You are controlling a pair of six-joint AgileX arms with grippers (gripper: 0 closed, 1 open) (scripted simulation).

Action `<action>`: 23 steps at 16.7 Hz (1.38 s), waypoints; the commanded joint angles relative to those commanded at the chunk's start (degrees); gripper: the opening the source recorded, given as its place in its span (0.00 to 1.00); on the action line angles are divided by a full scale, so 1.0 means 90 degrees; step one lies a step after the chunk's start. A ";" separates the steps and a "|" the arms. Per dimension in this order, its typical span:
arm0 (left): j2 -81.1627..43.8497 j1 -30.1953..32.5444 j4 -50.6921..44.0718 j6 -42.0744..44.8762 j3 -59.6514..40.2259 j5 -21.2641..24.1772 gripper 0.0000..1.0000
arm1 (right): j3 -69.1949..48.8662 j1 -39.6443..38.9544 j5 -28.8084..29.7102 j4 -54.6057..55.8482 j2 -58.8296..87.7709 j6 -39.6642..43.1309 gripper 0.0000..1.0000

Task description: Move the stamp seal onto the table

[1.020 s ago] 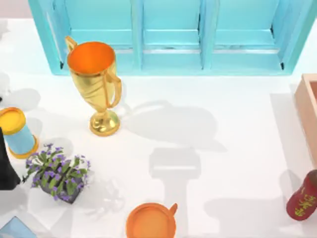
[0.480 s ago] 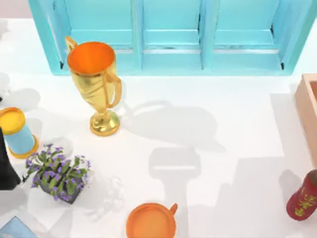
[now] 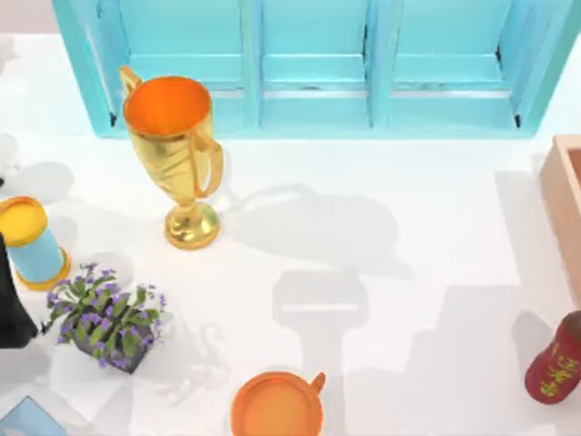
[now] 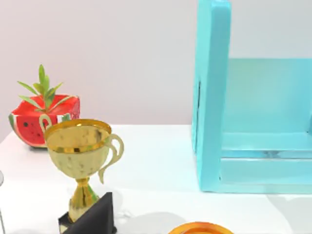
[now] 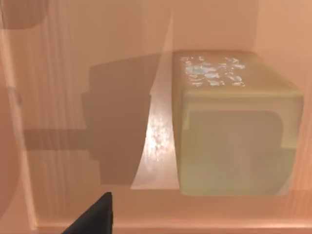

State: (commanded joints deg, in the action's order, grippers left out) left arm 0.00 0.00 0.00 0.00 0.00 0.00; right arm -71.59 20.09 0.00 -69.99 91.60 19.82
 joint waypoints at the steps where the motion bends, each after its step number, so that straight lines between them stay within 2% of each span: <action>1: 0.0000 0.0000 0.0000 0.0000 0.0000 0.0000 1.00 | 0.0125 0.0006 -0.0001 0.0145 0.0048 -0.0009 1.00; 8: 0.0000 0.0000 0.0000 0.0000 0.0000 0.0000 1.00 | 0.1518 0.0000 0.0000 0.2189 0.0597 -0.0021 1.00; 14: 0.0000 0.0000 0.0000 0.0000 0.0000 0.0000 1.00 | 0.1754 0.0001 0.0000 0.2465 0.0703 -0.0021 1.00; 23: 0.0000 0.0000 0.0000 0.0000 0.0000 0.0000 1.00 | 0.1754 0.0001 0.0000 0.2465 0.0703 -0.0021 0.32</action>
State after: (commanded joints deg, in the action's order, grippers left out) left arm 0.00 0.00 0.00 0.00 0.00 0.00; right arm -55.80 20.10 0.00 -47.81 97.93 19.63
